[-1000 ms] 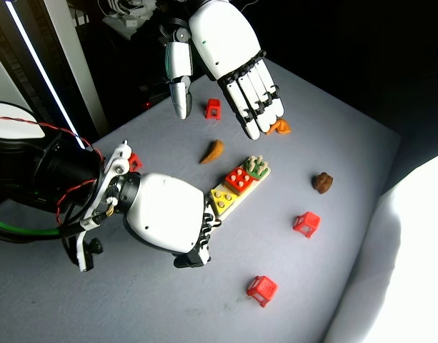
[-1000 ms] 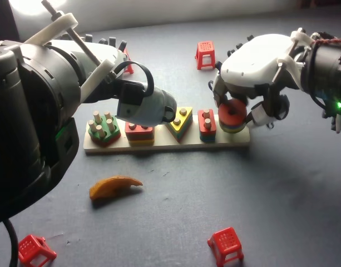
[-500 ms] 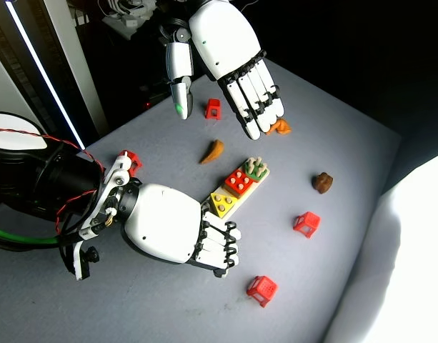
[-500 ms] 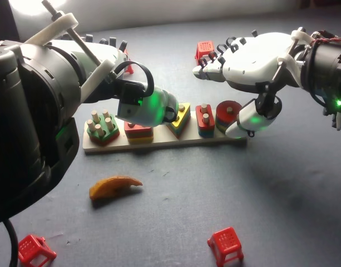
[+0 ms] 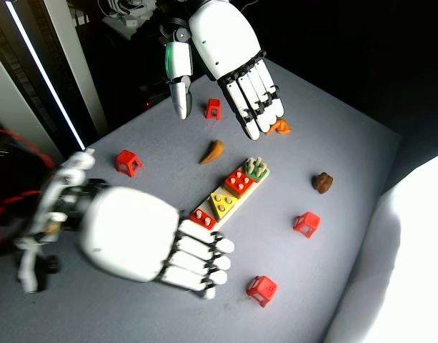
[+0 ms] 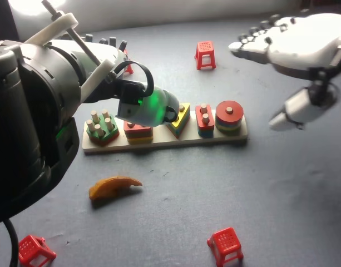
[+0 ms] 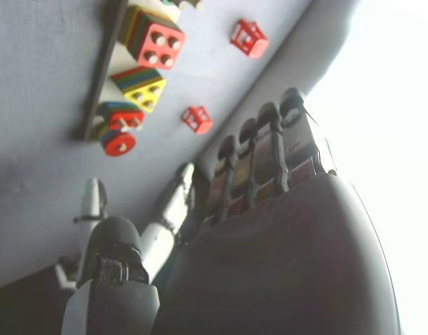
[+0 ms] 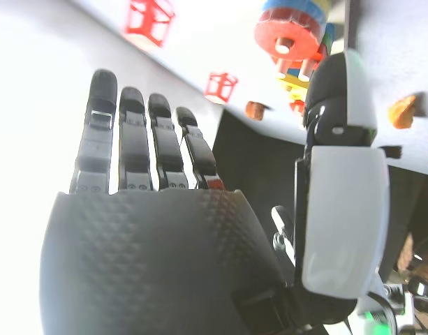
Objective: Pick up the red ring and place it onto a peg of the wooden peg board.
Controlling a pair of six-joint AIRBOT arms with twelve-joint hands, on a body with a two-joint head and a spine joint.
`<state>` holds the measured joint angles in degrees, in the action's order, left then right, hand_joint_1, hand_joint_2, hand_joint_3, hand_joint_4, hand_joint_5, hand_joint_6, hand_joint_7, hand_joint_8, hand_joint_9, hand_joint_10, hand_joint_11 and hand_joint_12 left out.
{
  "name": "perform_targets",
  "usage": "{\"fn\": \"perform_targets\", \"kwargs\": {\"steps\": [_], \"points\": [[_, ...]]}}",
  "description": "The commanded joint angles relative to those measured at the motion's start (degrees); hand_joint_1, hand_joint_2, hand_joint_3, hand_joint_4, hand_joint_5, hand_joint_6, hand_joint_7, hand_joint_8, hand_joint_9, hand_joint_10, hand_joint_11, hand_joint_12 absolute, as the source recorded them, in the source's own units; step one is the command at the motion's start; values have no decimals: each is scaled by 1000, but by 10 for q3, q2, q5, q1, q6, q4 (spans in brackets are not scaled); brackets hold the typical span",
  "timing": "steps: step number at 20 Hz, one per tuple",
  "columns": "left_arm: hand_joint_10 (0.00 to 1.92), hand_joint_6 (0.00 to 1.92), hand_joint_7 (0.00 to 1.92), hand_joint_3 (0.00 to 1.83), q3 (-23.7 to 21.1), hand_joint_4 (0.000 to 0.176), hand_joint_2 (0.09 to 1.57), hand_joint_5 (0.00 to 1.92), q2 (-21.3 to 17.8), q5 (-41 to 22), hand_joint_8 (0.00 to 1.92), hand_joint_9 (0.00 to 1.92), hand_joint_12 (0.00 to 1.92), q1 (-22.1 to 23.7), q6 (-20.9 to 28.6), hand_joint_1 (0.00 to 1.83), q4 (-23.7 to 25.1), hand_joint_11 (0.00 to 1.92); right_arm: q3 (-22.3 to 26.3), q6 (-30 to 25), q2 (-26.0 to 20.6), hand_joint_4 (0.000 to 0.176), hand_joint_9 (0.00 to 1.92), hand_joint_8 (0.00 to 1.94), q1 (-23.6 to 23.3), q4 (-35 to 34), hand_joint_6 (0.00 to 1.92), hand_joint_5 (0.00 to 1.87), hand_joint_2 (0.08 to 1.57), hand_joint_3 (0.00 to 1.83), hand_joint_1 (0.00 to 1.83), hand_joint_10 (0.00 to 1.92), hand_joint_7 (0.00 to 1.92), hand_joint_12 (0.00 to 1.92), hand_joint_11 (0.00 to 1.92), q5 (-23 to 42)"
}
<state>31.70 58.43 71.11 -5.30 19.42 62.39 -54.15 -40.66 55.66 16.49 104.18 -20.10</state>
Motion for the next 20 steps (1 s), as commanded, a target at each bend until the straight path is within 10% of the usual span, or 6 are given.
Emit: {"fn": "perform_targets", "kwargs": {"steps": [1, 9, 20], "points": [[0, 8, 0, 0, 1, 0, 1182, 25, 3, 0, 0, 0, 4, 5, -1, 0, 53, 9, 20, -2, -19, 0, 58, 1, 0, 15, 0, 0, 912, 0, 783, 5, 37, 471, 0, -22], [0, 7, 0, 0, 1, 0, 1186, 21, 4, -1, 0, 0, 6, 6, -3, 0, 53, 13, 185, 29, -188, 0, 40, 0, 15, 15, 1, 7, 1022, 27, 779, 0, 11, 541, 0, -58], [0, 8, 7, 0, 2, 0, 1192, 41, 4, 0, 3, 0, 1, 7, -4, 0, 54, 2, 246, 11, -313, 0, 18, 0, 1, 20, 0, 3, 1060, 4, 782, 1, 5, 346, 0, -53]]}}
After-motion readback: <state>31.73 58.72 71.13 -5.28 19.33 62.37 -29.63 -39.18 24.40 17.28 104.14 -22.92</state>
